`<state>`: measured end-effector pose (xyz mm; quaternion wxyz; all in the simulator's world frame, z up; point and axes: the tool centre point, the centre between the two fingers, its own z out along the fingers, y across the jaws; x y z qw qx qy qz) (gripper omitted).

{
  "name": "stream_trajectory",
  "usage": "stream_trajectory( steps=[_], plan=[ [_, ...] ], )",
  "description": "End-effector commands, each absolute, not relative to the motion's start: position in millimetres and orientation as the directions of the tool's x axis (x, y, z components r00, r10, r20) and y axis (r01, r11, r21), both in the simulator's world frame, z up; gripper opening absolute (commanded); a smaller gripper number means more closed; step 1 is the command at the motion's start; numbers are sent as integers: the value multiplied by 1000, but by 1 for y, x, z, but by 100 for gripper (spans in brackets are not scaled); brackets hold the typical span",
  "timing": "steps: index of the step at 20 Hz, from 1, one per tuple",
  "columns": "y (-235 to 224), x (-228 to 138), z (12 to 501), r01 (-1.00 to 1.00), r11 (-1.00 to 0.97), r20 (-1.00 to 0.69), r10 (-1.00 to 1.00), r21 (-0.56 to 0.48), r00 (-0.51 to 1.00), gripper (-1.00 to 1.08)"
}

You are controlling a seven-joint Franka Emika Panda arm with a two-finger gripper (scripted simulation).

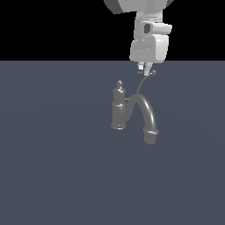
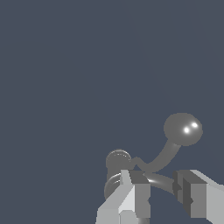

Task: Turn on the faucet by rotating a designated handle.

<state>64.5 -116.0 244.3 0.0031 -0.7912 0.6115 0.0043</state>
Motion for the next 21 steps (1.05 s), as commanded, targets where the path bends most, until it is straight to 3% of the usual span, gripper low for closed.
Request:
stream_trajectory(
  steps=[1, 21],
  plan=[
    [-121, 73, 243, -970, -244, -7, -970, -2, 244, -100],
    [-124, 120, 242, -975, -221, -1, -975, 0, 221, -100]
  ],
)
